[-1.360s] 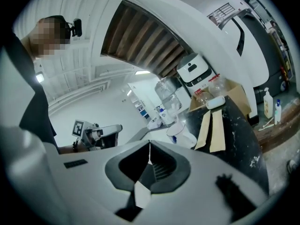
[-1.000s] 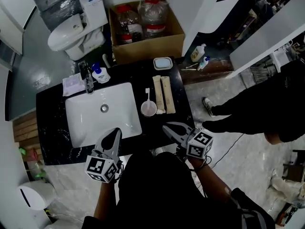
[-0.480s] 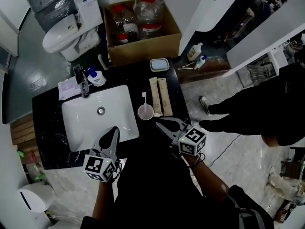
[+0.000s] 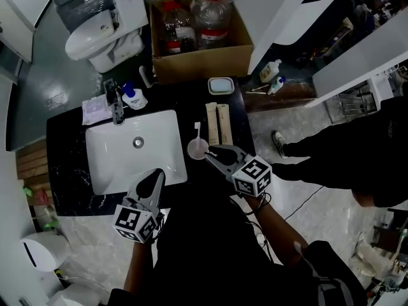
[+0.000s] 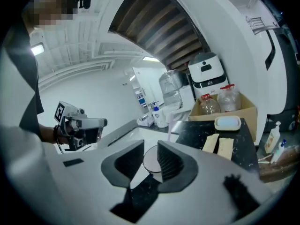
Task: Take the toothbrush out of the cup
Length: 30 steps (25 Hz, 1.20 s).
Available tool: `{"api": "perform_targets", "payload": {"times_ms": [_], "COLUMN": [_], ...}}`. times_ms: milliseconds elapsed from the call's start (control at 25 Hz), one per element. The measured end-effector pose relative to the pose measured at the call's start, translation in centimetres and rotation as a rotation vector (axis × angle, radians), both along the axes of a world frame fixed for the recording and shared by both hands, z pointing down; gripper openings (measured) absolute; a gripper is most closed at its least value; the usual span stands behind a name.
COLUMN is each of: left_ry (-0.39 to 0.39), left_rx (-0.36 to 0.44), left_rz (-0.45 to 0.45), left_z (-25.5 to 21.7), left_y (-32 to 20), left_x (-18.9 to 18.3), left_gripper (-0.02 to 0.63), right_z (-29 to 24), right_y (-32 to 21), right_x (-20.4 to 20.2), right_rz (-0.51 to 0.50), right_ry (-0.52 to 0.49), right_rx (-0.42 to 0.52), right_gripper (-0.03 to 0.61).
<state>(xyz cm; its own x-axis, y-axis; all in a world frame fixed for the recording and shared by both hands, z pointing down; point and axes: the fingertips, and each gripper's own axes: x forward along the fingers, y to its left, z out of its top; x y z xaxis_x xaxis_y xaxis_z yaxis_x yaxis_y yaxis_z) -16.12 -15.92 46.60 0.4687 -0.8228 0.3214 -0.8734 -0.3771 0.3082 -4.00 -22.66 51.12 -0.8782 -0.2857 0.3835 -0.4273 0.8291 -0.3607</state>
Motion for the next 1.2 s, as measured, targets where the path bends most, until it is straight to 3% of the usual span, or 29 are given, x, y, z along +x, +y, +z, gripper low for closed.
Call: {"api": "perform_targets", "payload": {"times_ms": [640, 1200], "left_ry": [-0.003, -0.038], "left_rx": [-0.025, -0.047], "left_rz": [-0.008, -0.037], "left_z": [0.4, 1.1], "left_y": [0.1, 0.1], "left_x": [0.5, -0.7], "left_gripper": [0.069, 0.078], "right_z": [2.9, 4.4], "right_y": [-3.4, -4.0], "right_x": [-2.6, -4.2], "right_rz": [-0.058, -0.095], "right_ry": [0.046, 0.081], "right_rx": [-0.010, -0.008], "right_gripper": [0.130, 0.135]}}
